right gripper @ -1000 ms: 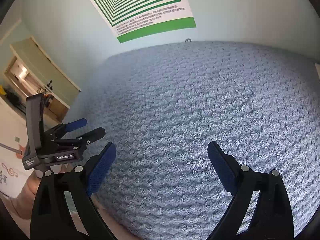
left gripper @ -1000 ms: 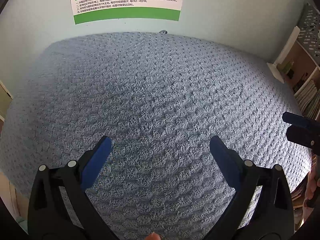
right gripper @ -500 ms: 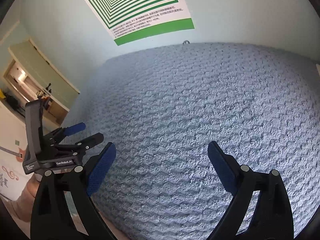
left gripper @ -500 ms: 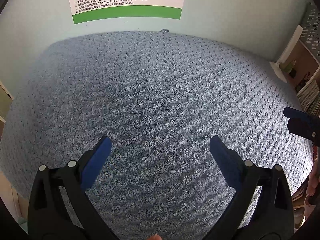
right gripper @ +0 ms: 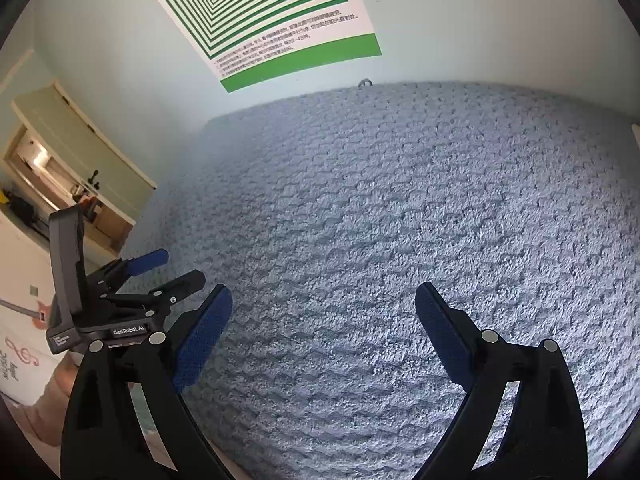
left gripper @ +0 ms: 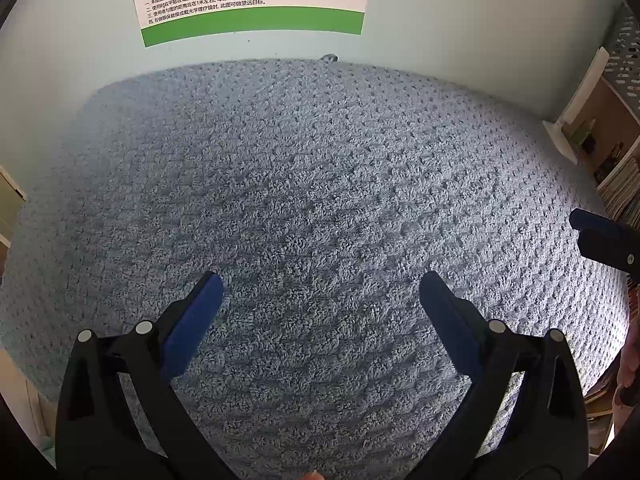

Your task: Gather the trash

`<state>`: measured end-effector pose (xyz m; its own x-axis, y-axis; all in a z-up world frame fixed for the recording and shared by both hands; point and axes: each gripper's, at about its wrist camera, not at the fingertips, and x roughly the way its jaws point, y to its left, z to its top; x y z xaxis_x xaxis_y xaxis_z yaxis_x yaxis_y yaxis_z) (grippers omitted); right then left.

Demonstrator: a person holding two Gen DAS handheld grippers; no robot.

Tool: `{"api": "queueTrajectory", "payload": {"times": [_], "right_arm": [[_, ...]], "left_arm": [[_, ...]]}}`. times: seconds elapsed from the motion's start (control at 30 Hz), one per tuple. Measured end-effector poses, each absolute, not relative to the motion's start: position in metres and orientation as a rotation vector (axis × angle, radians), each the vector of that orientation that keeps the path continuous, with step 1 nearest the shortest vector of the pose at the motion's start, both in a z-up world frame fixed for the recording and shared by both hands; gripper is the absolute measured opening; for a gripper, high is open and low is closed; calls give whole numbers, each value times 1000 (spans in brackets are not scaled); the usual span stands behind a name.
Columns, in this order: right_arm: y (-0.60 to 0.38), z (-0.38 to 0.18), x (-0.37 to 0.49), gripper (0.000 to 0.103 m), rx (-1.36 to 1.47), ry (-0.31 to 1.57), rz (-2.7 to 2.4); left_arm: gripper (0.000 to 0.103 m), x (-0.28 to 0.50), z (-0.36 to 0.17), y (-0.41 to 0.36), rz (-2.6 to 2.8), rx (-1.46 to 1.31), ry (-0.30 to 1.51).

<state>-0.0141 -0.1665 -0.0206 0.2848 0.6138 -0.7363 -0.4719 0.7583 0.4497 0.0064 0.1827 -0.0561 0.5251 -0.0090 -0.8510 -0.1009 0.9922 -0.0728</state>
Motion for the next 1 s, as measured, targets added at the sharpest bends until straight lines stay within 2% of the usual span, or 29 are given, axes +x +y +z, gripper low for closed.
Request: {"api": "queueTrajectory", "payload": {"times": [1.0], "right_arm": [[-164, -26, -13, 92, 176, 1077, 696]], "left_arm": [[96, 11, -67, 186, 51, -115, 1044]]}}
